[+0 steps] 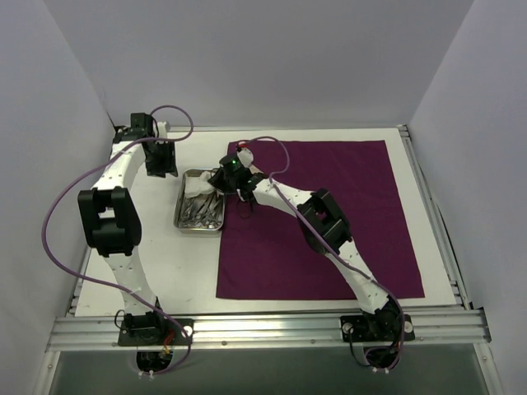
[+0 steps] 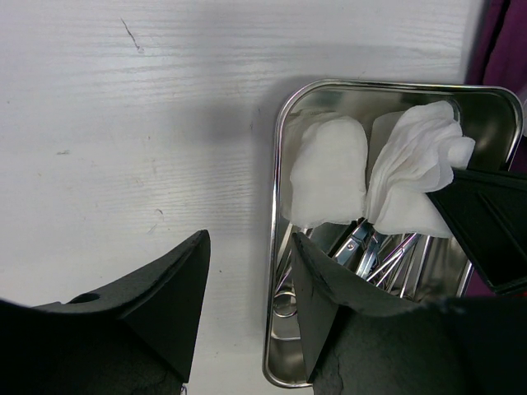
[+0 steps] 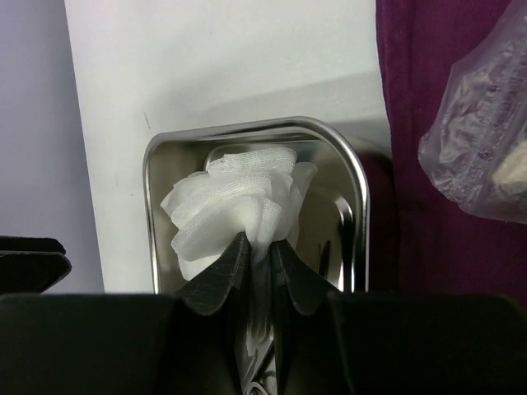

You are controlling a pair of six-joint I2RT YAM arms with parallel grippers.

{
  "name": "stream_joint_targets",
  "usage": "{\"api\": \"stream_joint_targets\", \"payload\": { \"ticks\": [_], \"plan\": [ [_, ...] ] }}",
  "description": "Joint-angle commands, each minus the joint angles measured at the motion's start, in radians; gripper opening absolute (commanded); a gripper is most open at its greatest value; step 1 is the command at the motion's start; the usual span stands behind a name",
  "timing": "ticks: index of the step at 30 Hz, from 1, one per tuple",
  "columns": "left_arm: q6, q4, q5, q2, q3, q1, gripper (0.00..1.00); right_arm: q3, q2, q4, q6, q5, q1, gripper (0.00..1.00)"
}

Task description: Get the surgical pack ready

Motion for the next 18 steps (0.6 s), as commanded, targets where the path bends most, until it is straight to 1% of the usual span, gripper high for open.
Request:
{"api": "stream_joint_targets", "payload": {
  "ticks": [1, 2, 4, 9, 14, 18],
  "plan": [
    [-0.013, 0.029, 0.015, 0.004, 0.002, -0.002, 0.54, 0.07, -0.016, -0.049, -0.045, 0.075, 0.021, 0.11],
    [-0.013, 0.029, 0.015, 0.007, 0.002, -0.002, 0.54, 0.07, -0.019, -0.049, -0.047, 0.078, 0.021, 0.15],
    [-0.013, 0.029, 0.019, 0.007, 0.003, -0.002, 0.54, 0.07, -0.022, -0.049, -0.05, 0.082, 0.023, 0.19],
    [-0.012, 0.022, 0.025, 0.004, 0.016, -0.002, 0.54, 0.083, -0.036, -0.058, -0.078, 0.098, 0.03, 0.25],
    [-0.007, 0.018, 0.028, 0.0, 0.025, -0.003, 0.54, 0.072, -0.045, -0.091, -0.052, 0.108, 0.029, 0.33],
    [-0.002, 0.013, 0.031, -0.004, 0.026, -0.003, 0.54, 0.075, -0.061, -0.088, -0.071, 0.131, 0.03, 0.37]
  ]
}}
